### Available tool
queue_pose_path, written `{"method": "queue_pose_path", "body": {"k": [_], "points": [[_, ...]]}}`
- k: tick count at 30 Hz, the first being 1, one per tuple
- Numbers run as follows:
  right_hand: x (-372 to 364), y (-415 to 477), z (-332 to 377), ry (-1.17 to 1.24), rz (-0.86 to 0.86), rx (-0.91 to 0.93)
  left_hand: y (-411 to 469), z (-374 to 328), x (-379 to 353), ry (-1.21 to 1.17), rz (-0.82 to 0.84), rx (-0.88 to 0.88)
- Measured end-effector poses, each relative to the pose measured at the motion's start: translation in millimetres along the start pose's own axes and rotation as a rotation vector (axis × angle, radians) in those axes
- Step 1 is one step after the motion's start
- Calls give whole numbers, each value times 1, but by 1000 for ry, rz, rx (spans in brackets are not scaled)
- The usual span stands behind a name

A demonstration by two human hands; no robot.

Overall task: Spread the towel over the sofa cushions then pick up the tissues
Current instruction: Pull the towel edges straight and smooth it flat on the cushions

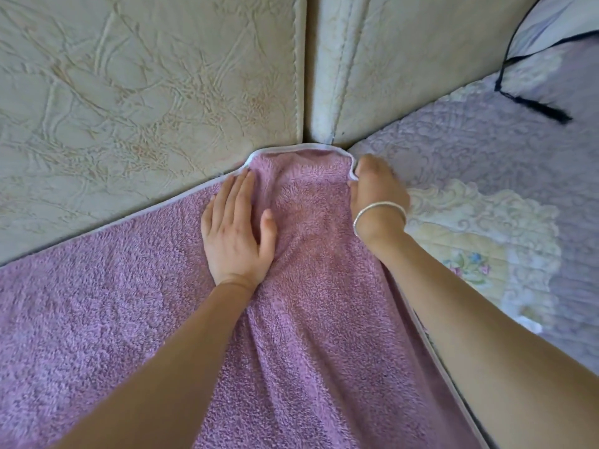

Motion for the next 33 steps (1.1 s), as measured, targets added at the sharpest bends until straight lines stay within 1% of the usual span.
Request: {"method": "queue_pose_path", "body": {"k": [3,6,8,11,12,13,15,16,17,18,20,23,25,27,29,30,31,33], "points": [[3,0,-9,38,-74,-23,0,5,4,-123,-60,57],[7,-4,-16,72,-133,-70,1,8,4,-174,-67,96],[7,-4,-15,41,-115,-76,1,6,2,-109,-46,51],[8,-2,-7,20,-68,-65,2,3,-2,64,-23,-12],[11,-4,-4,11,-81,-41,1,2,-2,101,-28,-16],[15,-8,3,2,-120,24,1,2,-2,129,-37,-19],[15,-22,21,52,-186,257,1,2,-4,156,-49,-19],[8,-28,30,107,-165,352,1,2,-4,159,-50,-21],[-3,-32,34,157,-98,390,1,2,-4,159,-46,-22],[-16,-34,35,196,-4,364,1,2,-5,159,-44,-22],[-42,-32,29,323,155,231,1,1,-5,158,-46,-22],[-56,-25,24,665,219,111,1,1,-5,162,-49,-13],[-61,-18,18,797,262,43,1,1,-6,167,-38,-11],[-63,-13,14,878,291,-18,1,0,-7,173,-26,-16],[-63,-12,17,874,299,-28,1,0,-7,180,-20,-12],[-61,-13,17,808,277,-11,1,0,-7,176,-17,-9],[-58,-17,17,712,226,19,0,0,-6,172,-15,-7],[-47,-25,20,543,69,123,0,0,-5,180,-33,-12]]}}
Point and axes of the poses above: each hand's wrist, its own y-axis towards the middle knuckle, its own x-axis out of the back of the hand, z = x × y, the point moved 5 cm from there along y, towards the middle knuckle, and after that the axes turned 12 degrees about y, right-handed, at the moved point
